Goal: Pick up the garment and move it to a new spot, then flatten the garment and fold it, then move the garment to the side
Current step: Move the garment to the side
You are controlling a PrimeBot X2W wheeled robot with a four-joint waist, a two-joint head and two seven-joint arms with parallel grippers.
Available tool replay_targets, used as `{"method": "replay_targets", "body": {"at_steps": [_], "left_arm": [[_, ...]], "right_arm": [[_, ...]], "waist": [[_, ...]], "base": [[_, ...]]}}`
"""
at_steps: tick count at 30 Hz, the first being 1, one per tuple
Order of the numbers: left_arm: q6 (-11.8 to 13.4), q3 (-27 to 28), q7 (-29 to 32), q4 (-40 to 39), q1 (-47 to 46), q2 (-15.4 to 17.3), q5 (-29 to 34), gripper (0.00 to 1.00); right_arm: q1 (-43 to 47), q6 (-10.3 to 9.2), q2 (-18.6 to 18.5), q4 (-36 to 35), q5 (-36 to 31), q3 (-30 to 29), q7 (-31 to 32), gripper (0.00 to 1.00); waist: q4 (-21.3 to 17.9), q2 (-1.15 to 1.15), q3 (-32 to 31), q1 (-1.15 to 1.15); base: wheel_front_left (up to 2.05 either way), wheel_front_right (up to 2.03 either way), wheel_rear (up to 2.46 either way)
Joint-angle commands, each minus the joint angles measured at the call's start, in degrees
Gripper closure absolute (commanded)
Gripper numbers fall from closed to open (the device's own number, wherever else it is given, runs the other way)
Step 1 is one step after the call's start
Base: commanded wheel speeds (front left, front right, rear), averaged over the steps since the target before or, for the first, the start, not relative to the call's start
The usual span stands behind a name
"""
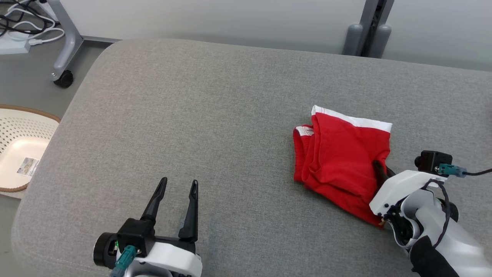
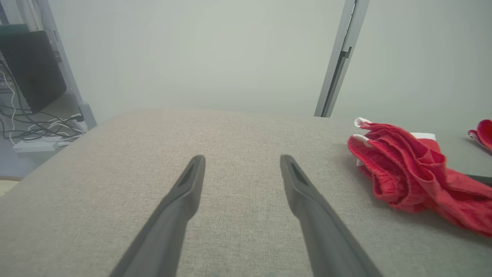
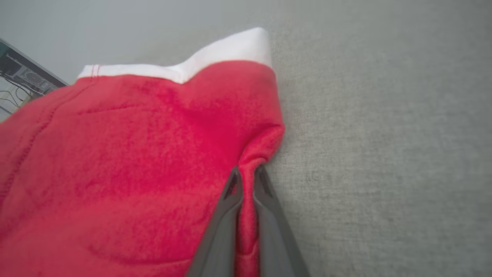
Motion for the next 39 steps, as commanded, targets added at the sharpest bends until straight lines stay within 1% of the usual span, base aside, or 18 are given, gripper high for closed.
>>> {"method": "replay_targets", "body": {"at_steps": [1,6,12,15,19,23,28,33,39], "left_arm": [[0.2,0.3,-0.2,-0.2,0.1,0.1,0.0,0.00],[0.0,0.7,-0.2,-0.8,0.4,0.2,0.5,0.00],[-0.3,1.1,-0.2,-1.8,-0.6,0.2,1.4,0.00],[-0.6,1.3,-0.2,-2.1,-1.1,0.2,2.0,0.00],[-1.1,1.7,-0.2,-2.5,-2.2,0.2,3.0,0.00],[-1.9,2.1,-0.2,-1.9,-3.1,0.2,3.9,0.00],[-2.8,2.8,-0.2,-1.9,-4.7,0.3,5.1,0.00],[-3.6,3.3,-0.2,-2.0,-6.1,1.2,6.3,0.00],[-4.3,3.2,-0.2,-2.0,-7.9,1.9,7.3,0.00]], "right_arm": [[0.2,0.00,-0.7,-0.1,-0.4,0.6,-1.4,1.00],[-1.7,0.00,-1.4,0.2,-3.4,4.2,-5.0,1.00],[-5.8,0.00,-2.3,0.1,-8.2,6.8,-6.6,1.00],[-8.1,0.00,-3.1,-1.5,-11.5,4.9,-6.6,1.00],[-9.1,0.00,-3.4,-4.1,-16.3,0.7,-6.5,1.00],[-9.8,0.00,-3.4,-5.9,-21.0,-3.4,-6.5,1.00],[-10.6,0.00,-3.2,-7.3,-25.2,-7.8,-6.5,1.00],[-12.1,0.00,-3.2,-8.2,-28.6,-10.6,-6.5,1.00],[-14.7,0.00,-4.8,-8.4,-32.1,-12.6,-6.5,1.00]], "waist": [[-0.5,0.00,-0.3,0.00],[-2.2,0.00,-0.5,0.00],[-5.5,0.00,0.7,0.00],[-7.6,0.00,1.8,0.00],[-10.7,0.00,3.3,0.00],[-13.8,0.00,4.9,0.00],[-17.4,0.00,6.9,0.00],[-20.6,0.00,9.1,0.00],[-22.8,0.00,11.9,0.00]], "base": [[0.00,0.00,0.00],[0.00,0.00,0.00],[0.00,0.00,0.00],[0.00,0.00,0.00],[0.00,0.00,0.00],[0.00,0.00,0.00],[0.00,0.00,0.00],[0.00,0.00,0.00],[0.00,0.00,0.00]]}}
